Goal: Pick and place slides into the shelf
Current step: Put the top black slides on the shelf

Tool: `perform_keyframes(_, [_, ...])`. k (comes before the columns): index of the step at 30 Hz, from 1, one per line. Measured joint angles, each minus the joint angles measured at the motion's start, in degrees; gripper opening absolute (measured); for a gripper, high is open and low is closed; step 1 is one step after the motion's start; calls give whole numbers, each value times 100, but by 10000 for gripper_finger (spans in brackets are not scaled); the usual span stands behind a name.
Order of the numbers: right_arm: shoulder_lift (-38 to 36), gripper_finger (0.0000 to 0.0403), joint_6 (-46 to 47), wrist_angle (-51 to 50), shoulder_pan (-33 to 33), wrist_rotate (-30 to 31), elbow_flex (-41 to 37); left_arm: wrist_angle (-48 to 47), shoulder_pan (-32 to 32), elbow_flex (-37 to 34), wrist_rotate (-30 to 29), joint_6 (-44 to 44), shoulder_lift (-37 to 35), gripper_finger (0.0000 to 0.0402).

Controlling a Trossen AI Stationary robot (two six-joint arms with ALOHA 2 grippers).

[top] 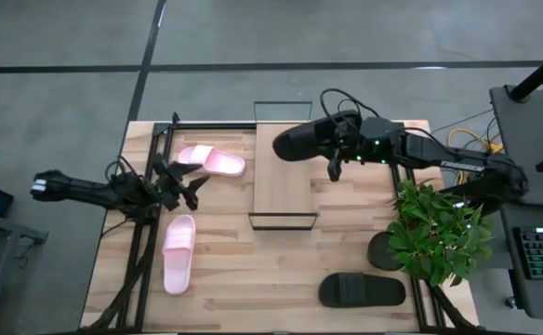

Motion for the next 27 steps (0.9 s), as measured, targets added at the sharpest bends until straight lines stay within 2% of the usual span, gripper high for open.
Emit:
perform_keyframes(3, [211,13,-300,525,59,0,-1,979,2,5,-32,-169,403,180])
perform_keyframes(6, [435,12,-799,1111,199,0,-3,1783,11,82,-294,-831,710,180])
perform_keyframes(8, [600,12,-1182,1500,356,-8,-3,1949,17,157,-401,-1383,903,180])
perform_keyframes(14, [1116,12,-2358,2536,816,5,-6,1337,145,659,-364,-3784,1388,180])
perform_keyframes(17, [1274,12,-2706,2746,884,19,-6,664,195,991,-12,-4700,1520,180])
perform_keyframes(19, [1340,12,-2776,2852,877,46,-8,310,218,1123,455,-5025,1607,180])
perform_keyframes(21, [1371,12,-2804,2889,871,64,-11,335,223,1246,739,-5212,1675,180])
perform_keyframes(27, [1385,12,-2868,3075,939,7,-14,505,338,1287,681,-5572,1840,180])
